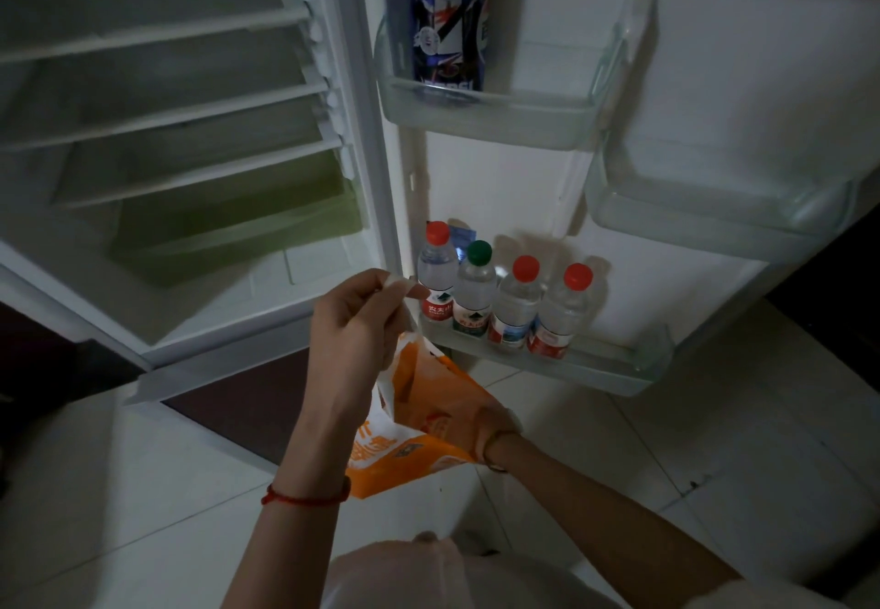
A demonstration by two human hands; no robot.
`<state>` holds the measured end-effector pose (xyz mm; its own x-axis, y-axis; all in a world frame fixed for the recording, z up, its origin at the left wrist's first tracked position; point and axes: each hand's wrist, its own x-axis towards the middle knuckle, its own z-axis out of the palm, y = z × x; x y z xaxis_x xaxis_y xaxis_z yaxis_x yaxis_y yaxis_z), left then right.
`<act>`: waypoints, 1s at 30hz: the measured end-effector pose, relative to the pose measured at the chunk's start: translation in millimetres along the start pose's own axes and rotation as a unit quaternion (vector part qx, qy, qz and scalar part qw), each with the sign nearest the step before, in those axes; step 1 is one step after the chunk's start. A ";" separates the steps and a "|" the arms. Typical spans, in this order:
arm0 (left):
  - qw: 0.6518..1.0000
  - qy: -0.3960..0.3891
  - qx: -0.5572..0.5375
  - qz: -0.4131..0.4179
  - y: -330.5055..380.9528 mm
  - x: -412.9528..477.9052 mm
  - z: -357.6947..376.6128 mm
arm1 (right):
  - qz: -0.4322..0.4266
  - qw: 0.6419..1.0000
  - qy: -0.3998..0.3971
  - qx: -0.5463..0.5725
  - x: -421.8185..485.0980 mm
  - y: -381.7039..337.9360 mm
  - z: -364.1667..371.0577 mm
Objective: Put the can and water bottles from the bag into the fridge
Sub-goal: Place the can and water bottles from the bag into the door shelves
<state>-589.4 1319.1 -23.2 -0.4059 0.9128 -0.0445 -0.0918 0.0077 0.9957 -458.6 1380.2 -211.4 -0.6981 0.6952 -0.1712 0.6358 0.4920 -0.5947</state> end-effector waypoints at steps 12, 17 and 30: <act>1.000 0.007 0.005 0.007 3.5 -1.3 -4.8 | 0.347 0.929 0.001 0.132 -2.1 51.4 26.1; 1.000 0.014 0.006 -0.010 1.4 -0.6 -7.0 | 0.303 0.950 0.007 0.069 -1.5 38.9 8.1; 1.000 0.017 0.013 0.015 -1.3 11.1 5.3 | 0.168 0.976 0.106 -0.094 -18.0 17.1 -45.2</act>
<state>-589.0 1331.4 -24.6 -0.4398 0.8980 -0.0160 -0.0556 -0.0095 0.9984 -420.3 1399.8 -183.1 -0.3691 0.9168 -0.1524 0.8796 0.2916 -0.3759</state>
